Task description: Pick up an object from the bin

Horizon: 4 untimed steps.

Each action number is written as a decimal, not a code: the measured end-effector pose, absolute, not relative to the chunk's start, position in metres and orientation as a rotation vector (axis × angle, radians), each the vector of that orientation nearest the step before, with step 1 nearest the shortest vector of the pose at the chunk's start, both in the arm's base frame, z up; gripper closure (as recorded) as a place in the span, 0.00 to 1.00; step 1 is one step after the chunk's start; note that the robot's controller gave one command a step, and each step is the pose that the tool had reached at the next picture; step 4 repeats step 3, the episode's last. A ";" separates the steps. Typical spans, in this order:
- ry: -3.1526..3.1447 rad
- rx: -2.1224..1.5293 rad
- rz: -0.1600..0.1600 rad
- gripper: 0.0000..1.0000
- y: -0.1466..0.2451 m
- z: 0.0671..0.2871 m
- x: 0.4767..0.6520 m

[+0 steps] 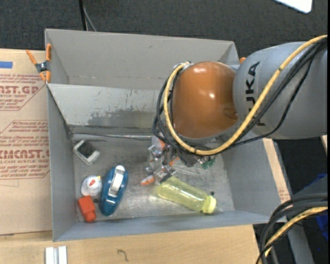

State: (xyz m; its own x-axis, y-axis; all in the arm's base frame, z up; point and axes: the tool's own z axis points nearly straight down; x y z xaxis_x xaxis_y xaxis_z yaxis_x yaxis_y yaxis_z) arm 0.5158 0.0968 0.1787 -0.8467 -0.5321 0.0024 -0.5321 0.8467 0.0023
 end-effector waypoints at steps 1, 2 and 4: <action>-3.051 0.802 0.000 1.00 0.076 0.154 0.529; -3.018 0.838 -0.003 1.00 0.087 0.175 0.529; -3.029 0.826 -0.002 1.00 0.086 0.238 0.526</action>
Offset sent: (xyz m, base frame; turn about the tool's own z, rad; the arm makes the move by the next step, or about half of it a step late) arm 0.0260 0.0254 0.1198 -0.0720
